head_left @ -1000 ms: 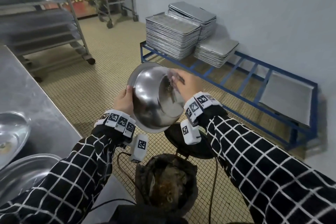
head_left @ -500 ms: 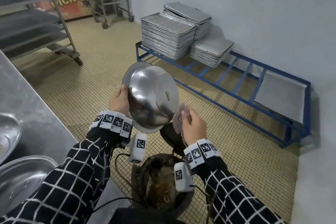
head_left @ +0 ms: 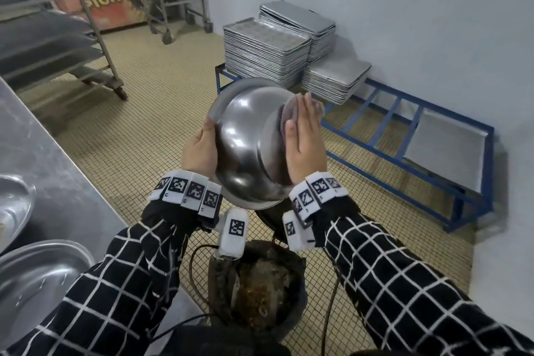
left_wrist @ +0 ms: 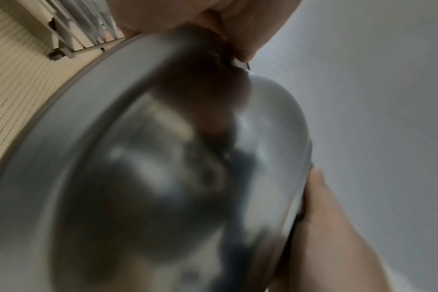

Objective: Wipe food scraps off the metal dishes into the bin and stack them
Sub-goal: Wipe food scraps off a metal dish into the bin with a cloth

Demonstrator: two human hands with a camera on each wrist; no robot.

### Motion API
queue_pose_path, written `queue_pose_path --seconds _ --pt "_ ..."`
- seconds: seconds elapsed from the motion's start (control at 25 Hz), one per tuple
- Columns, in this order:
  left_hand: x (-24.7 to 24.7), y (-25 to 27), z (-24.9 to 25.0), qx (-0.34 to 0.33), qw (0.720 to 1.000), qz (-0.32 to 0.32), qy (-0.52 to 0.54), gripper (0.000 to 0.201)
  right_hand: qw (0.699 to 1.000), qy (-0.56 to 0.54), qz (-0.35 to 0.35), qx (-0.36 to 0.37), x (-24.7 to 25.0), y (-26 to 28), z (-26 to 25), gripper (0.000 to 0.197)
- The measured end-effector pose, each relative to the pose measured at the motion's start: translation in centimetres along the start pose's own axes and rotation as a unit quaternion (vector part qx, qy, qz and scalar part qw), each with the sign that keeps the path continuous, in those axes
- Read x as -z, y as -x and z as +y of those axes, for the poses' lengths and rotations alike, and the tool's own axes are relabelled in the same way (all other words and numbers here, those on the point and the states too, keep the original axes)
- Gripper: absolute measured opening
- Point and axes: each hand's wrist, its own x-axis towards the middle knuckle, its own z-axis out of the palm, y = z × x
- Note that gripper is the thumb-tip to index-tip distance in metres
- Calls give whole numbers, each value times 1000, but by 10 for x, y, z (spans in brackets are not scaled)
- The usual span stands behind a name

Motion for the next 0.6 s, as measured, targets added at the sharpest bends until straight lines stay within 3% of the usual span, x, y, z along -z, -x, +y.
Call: queue_pose_path --seconds 0.12,0.2,0.28,0.4,0.48,0.6 --pt "7 0 2 -1 1000 10 -25 47 996 17 -35 -86 8 7 23 55" --pt "10 0 1 1 1000 19 -23 48 993 10 -55 -105 2 36 32 59" --pt "12 -1 -1 -2 999 31 -24 48 993 24 -88 -79 -12 66 31 62" --pt "8 0 -6 -2 999 34 0 44 991 70 -114 16 -31 83 11 60" --pt "5 4 -9 -13 999 32 6 45 992 48 -97 59 -32 69 -10 59" --pt "6 6 -13 -32 999 14 -6 46 997 24 -47 64 -19 34 -29 58"
